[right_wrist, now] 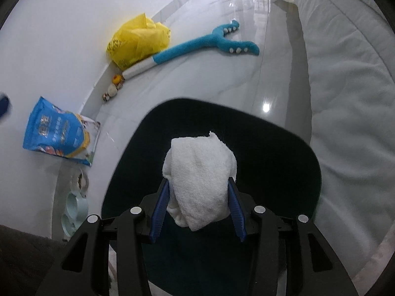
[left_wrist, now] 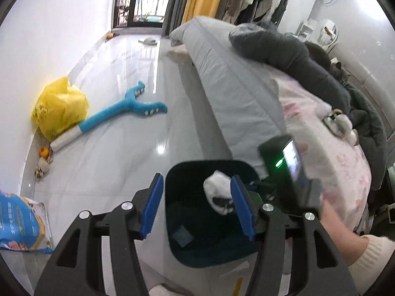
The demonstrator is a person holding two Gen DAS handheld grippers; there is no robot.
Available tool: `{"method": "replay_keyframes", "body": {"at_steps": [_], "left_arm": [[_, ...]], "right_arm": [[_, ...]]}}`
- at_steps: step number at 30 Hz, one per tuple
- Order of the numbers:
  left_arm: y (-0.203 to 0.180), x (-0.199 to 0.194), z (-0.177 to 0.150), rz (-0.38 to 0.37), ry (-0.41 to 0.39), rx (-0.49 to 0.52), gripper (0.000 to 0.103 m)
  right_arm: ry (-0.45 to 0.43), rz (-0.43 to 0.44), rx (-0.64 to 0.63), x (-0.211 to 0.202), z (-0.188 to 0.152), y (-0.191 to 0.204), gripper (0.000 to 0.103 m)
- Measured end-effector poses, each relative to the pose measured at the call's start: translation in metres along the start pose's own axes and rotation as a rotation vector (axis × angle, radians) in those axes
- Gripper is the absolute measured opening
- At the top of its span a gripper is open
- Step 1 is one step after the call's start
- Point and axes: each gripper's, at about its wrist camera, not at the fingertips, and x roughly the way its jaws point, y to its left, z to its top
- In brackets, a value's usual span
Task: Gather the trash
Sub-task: 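Open the right tool to drop the white tissue into the bin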
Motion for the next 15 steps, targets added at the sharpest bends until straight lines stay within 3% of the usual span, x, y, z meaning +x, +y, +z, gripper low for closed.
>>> {"method": "replay_keyframes", "body": {"at_steps": [8, 15], "left_arm": [[-0.027, -0.023, 0.021, -0.013, -0.111, 0.043, 0.063], [-0.045, -0.03, 0.04, -0.019, -0.162, 0.034, 0.065]], "right_arm": [[0.013, -0.035, -0.014, -0.01, -0.012, -0.001, 0.062], [-0.035, -0.006, -0.057, -0.043, -0.017, 0.005, 0.063]]}}
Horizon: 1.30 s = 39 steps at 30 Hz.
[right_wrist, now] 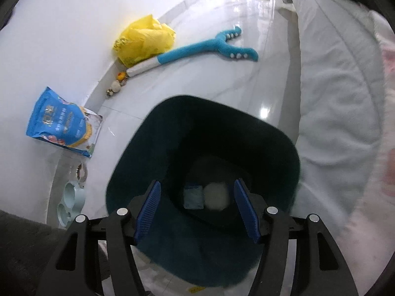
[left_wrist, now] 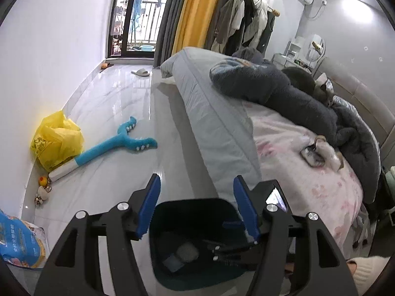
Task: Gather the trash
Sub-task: 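Open the right tool to drop the white tissue into the bin, then move both tools back over the bed toward the remaining trash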
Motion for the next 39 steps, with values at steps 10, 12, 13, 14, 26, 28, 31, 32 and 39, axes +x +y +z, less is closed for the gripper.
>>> {"method": "replay_keyframes", "body": {"at_steps": [10, 12, 13, 14, 26, 28, 31, 32, 39], "left_arm": [[-0.038, -0.013, 0.027, -0.024, -0.083, 0.011, 0.072], [-0.047, -0.011, 0.031, -0.033, -0.09, 0.011, 0.072], [-0.052, -0.009, 0.031, -0.039, -0.092, 0.012, 0.073], [-0.057, -0.007, 0.032, -0.043, -0.092, 0.016, 0.073], [-0.116, 0.023, 0.034, -0.1, -0.064, 0.054, 0.079], [-0.127, 0.026, 0.033, -0.112, -0.065, 0.063, 0.08], [-0.144, 0.03, 0.034, -0.123, -0.068, 0.079, 0.08], [-0.148, 0.03, 0.035, -0.128, -0.07, 0.081, 0.08], [-0.177, 0.046, 0.039, -0.162, -0.079, 0.106, 0.082]], "right_arm": [[-0.196, 0.035, -0.055, -0.085, -0.003, -0.011, 0.071], [-0.227, 0.03, -0.054, -0.099, -0.006, -0.019, 0.072], [-0.244, 0.025, -0.053, -0.108, -0.008, -0.023, 0.072], [-0.257, 0.02, -0.052, -0.114, -0.01, -0.028, 0.072], [-0.382, -0.064, 0.019, -0.18, -0.038, -0.097, 0.074], [-0.397, -0.083, 0.025, -0.187, -0.043, -0.105, 0.074], [-0.416, -0.127, 0.024, -0.198, -0.05, -0.118, 0.075], [-0.423, -0.147, 0.022, -0.202, -0.053, -0.124, 0.075], [-0.468, -0.21, 0.051, -0.225, -0.061, -0.163, 0.076]]}}
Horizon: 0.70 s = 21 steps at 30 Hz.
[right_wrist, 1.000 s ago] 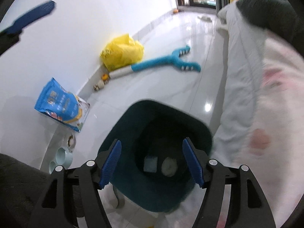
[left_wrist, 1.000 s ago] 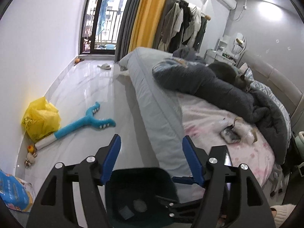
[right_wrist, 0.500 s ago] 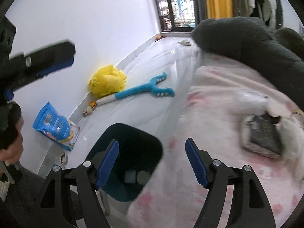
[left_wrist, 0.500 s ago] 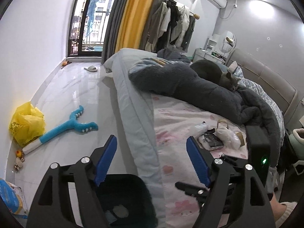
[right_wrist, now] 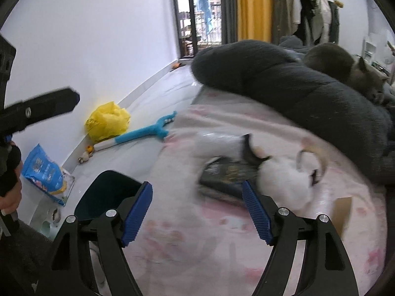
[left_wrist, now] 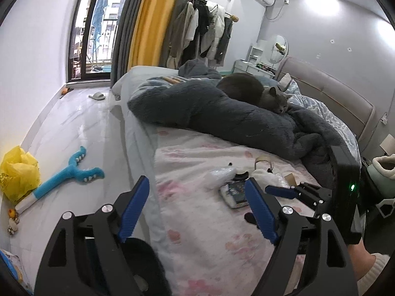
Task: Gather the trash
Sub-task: 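Move both tools back over the bed toward the remaining trash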
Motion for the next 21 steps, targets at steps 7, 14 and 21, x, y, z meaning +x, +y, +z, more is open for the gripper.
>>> {"method": "replay_keyframes", "body": {"at_steps": [7, 14, 21], "left_arm": [[-0.026, 0.032, 0.005, -0.013, 0.023, 0.019, 0.082], [-0.046, 0.06, 0.001, -0.054, 0.069, 0.046, 0.082], [-0.069, 0.09, -0.002, -0.116, 0.115, 0.041, 0.082]], "right_arm": [[-0.023, -0.017, 0.077, -0.011, 0.002, -0.055, 0.078], [-0.029, -0.031, 0.132, -0.019, -0.003, -0.1, 0.079], [-0.033, -0.032, 0.192, -0.027, -0.014, -0.14, 0.08]]}}
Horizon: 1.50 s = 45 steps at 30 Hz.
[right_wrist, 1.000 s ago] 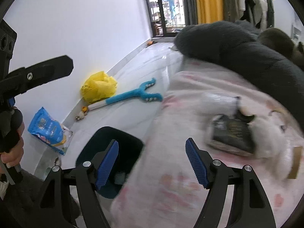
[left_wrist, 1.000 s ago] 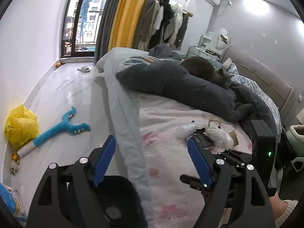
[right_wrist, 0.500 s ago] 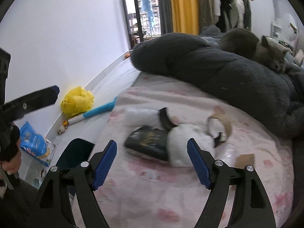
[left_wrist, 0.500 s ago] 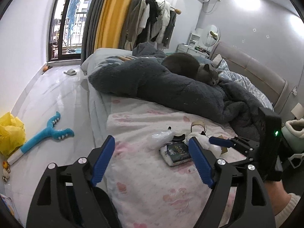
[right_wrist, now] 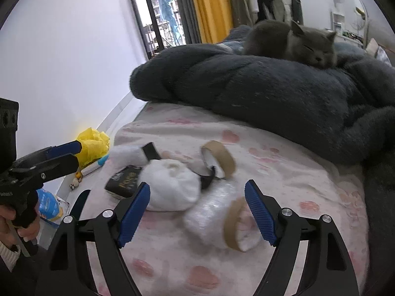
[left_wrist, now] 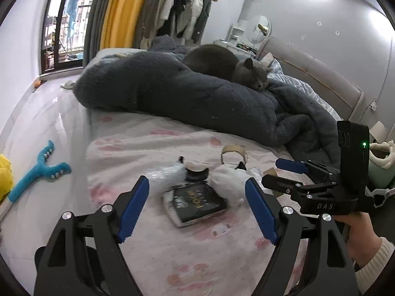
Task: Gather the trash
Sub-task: 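Move both tools back over the bed toward the remaining trash, then grasp the white tissue ball with the left tool while the right grasps the tape core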
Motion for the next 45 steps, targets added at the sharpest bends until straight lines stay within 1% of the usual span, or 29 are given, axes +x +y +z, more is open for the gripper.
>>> {"method": "replay_keyframes", "body": {"at_steps": [3, 6, 11, 15, 20, 22, 25, 27, 28, 29, 30, 31, 33, 36, 39, 42, 45], "left_arm": [[-0.009, 0.016, 0.0, -0.033, 0.026, -0.005, 0.082], [-0.017, 0.029, -0.002, -0.049, 0.05, -0.003, 0.082], [-0.029, 0.046, -0.005, -0.06, 0.076, 0.005, 0.082], [-0.032, 0.061, -0.008, -0.059, 0.106, -0.019, 0.082], [-0.031, 0.076, -0.012, -0.071, 0.134, -0.078, 0.081], [-0.03, 0.079, -0.012, -0.078, 0.135, -0.094, 0.079], [-0.031, 0.083, -0.012, -0.091, 0.134, -0.109, 0.072], [-0.034, 0.086, -0.011, -0.091, 0.134, -0.108, 0.065], [-0.035, 0.087, -0.011, -0.087, 0.132, -0.104, 0.064], [-0.035, 0.087, -0.011, -0.084, 0.13, -0.103, 0.061], [-0.036, 0.088, -0.011, -0.079, 0.127, -0.103, 0.056], [-0.036, 0.088, -0.011, -0.076, 0.126, -0.106, 0.056], [-0.035, 0.088, -0.01, -0.075, 0.122, -0.111, 0.048], [-0.036, 0.09, -0.01, -0.078, 0.125, -0.11, 0.042], [-0.037, 0.089, -0.01, -0.078, 0.117, -0.113, 0.038], [-0.043, 0.081, -0.009, -0.083, 0.097, -0.083, 0.037], [-0.049, 0.071, -0.007, -0.093, 0.072, -0.053, 0.037]], "right_arm": [[0.01, 0.025, 0.042, -0.001, -0.003, -0.016, 0.08], [0.022, 0.057, 0.086, -0.001, -0.007, -0.031, 0.08], [0.036, 0.065, 0.098, -0.006, -0.017, -0.047, 0.08], [0.045, 0.104, 0.144, -0.006, -0.025, -0.059, 0.081], [0.067, 0.111, 0.134, -0.006, -0.036, -0.063, 0.081], [0.067, 0.117, 0.138, -0.006, -0.037, -0.064, 0.081], [0.062, 0.128, 0.149, -0.01, -0.042, -0.069, 0.081], [0.059, 0.131, 0.149, -0.012, -0.044, -0.07, 0.081], [0.056, 0.135, 0.148, -0.014, -0.045, -0.07, 0.081], [0.055, 0.138, 0.148, -0.015, -0.046, -0.071, 0.081], [0.055, 0.14, 0.149, -0.015, -0.045, -0.073, 0.081], [0.054, 0.143, 0.152, -0.016, -0.046, -0.073, 0.081], [0.054, 0.151, 0.16, -0.016, -0.046, -0.075, 0.081], [0.061, 0.16, 0.179, -0.014, -0.046, -0.077, 0.081], [0.051, 0.171, 0.204, -0.014, -0.044, -0.078, 0.081], [0.038, 0.193, 0.255, -0.013, -0.042, -0.08, 0.081], [0.033, 0.189, 0.278, -0.012, -0.039, -0.078, 0.081]]}}
